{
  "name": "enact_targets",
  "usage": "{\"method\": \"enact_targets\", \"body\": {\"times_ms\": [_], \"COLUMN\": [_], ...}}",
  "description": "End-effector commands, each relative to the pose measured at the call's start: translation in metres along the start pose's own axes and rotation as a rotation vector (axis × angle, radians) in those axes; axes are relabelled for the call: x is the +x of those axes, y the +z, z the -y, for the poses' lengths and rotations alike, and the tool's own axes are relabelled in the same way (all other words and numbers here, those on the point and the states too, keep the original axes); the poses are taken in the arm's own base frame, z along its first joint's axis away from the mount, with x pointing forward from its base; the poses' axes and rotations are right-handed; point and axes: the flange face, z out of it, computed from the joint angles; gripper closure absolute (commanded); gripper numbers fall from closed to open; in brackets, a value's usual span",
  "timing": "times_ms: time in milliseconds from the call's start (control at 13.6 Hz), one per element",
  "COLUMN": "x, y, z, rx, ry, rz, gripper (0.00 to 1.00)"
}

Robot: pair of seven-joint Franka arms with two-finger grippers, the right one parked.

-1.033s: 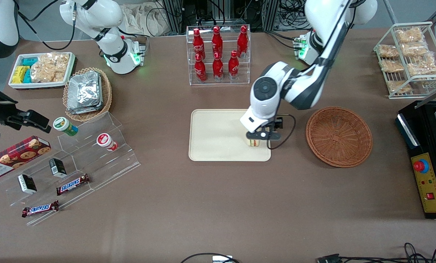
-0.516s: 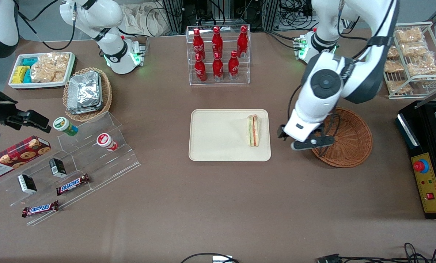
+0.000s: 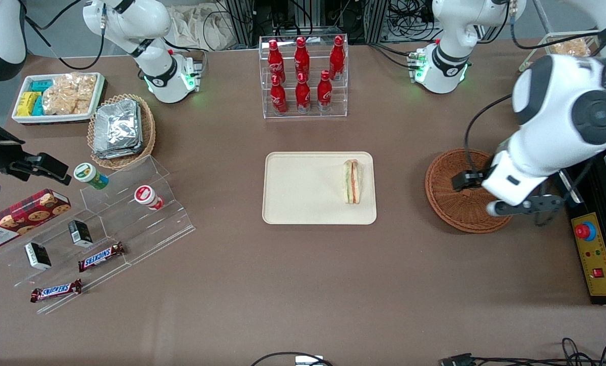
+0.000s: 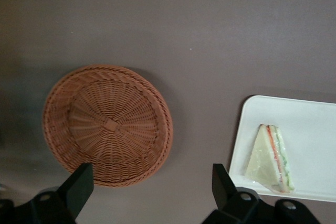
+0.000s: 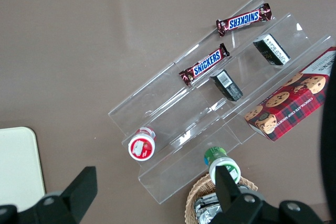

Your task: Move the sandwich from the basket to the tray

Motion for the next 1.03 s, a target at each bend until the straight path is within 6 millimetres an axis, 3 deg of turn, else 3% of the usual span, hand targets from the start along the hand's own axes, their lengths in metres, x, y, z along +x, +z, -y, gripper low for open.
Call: {"method": "enact_targets", "body": {"times_ms": [0,74,295,590,959], "x": [-0.011,-0.015,-0.027,-0.059,-0.073], "y": [-0.03,-0.04,-0.066,-0.104,-0.114], "z": [0.015,0.02,0.063,0.07,0.071], "rx": [-0.013,-0.009,-0.02,-0.003,-0.006], "ry": [0.049,0.049,0.117,0.167,0.169], "rz": [-0.022,-0.028,-0.05,-0.077,-0.058], "gripper": [0.0,0.0,0.0,0.0,0.0]}}
